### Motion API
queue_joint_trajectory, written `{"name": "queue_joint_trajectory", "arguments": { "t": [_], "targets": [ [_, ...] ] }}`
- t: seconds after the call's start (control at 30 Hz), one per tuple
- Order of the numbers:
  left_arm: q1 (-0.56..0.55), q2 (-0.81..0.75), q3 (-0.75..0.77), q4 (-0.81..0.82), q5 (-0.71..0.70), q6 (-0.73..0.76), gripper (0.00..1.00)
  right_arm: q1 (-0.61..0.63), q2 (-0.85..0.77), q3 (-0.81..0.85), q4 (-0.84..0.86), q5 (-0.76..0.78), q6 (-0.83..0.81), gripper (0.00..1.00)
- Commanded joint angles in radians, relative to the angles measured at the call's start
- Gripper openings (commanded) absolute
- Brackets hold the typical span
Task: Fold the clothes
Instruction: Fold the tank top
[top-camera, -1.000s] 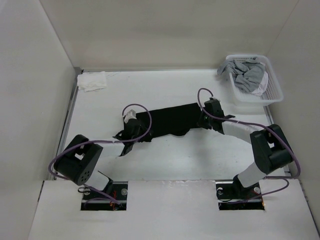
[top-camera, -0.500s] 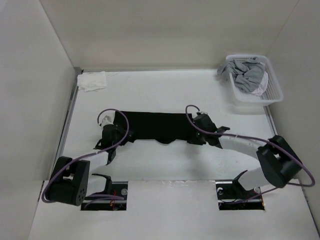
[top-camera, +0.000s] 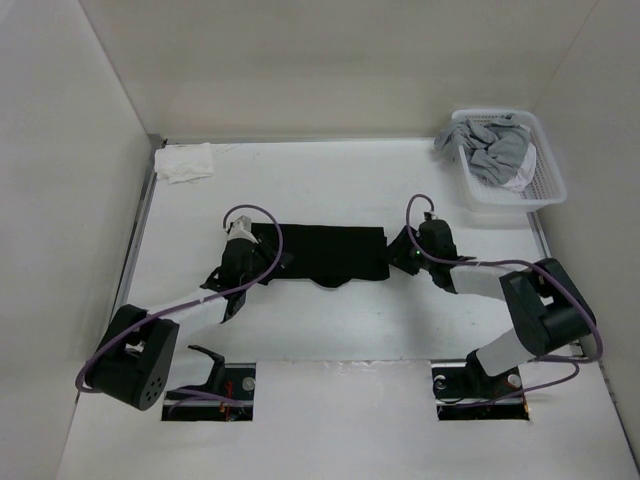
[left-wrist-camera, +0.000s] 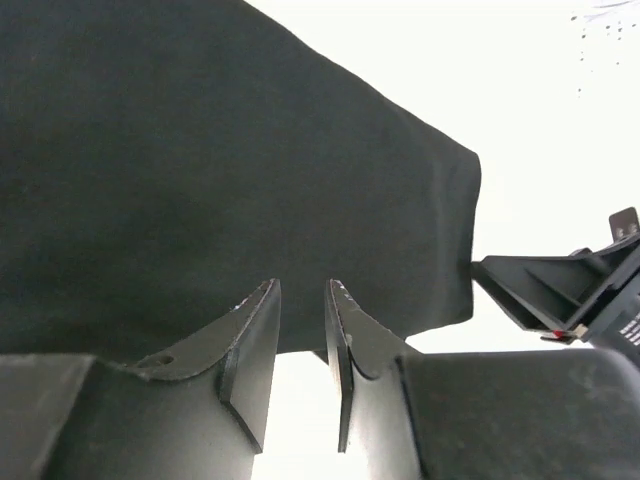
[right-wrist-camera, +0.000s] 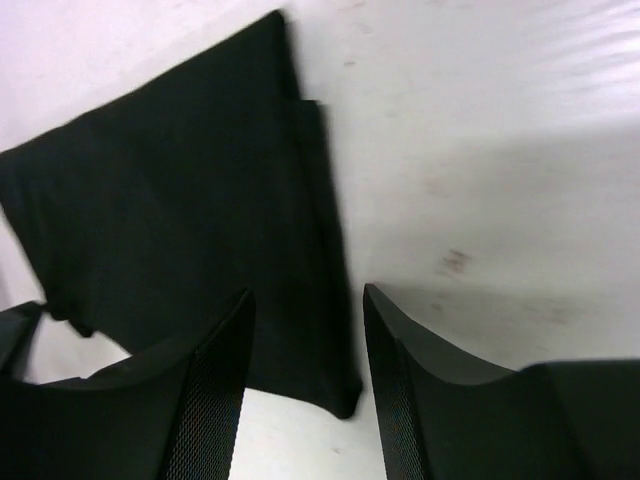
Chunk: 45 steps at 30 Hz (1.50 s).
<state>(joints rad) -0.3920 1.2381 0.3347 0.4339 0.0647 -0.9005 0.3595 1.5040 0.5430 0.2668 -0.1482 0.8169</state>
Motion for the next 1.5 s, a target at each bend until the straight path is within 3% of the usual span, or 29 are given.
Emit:
{"name": "queue_joint_trajectory", "arguments": {
  "t": [0.0,0.13,0.3,0.37,0.47,0.6,0.7,0.8,0.9,1.13,1.47],
  "targets": [
    [-0.006,0.015,0.026,0.063,0.01,0.011,0.24,0.035,0.087,-0.024,0.11,-0.047,0.073,0.52],
    [-0.02,0.017,0.052,0.065,0.015,0.012,0.24,0.054,0.197,-0.04,0.256,-0.077,0.157,0.43],
    [-0.047,0.0,0.075,0.074,0.015,0.011,0.24,0.046,0.266,-0.092,0.489,-0.097,0.251,0.2],
    [-0.061,-0.014,0.072,0.08,0.014,0.008,0.24,0.04,0.265,-0.119,0.557,-0.103,0.272,0.11],
    [-0.075,-0.04,0.061,0.08,0.004,0.005,0.24,0.025,0.164,-0.192,0.58,-0.082,0.278,0.08],
    [-0.092,-0.063,0.047,0.074,0.001,-0.003,0.24,0.023,-0.071,-0.27,0.412,-0.03,0.234,0.07],
    [-0.101,-0.091,0.029,0.071,-0.002,-0.015,0.24,0.032,-0.314,-0.272,0.141,0.05,0.165,0.07],
    [-0.092,-0.141,0.004,0.06,-0.002,-0.025,0.25,0.087,-0.542,-0.203,-0.14,0.169,0.096,0.07],
    [-0.066,-0.21,-0.01,0.017,-0.003,-0.028,0.27,0.159,-0.619,-0.068,-0.335,0.246,0.027,0.07],
    [-0.006,-0.371,-0.028,-0.084,0.007,-0.025,0.28,0.36,-0.38,0.291,-0.465,0.341,-0.082,0.07],
    [0.129,-0.615,-0.077,-0.253,0.049,-0.029,0.3,0.563,0.299,0.914,-0.618,0.32,-0.197,0.08]
  ]
}}
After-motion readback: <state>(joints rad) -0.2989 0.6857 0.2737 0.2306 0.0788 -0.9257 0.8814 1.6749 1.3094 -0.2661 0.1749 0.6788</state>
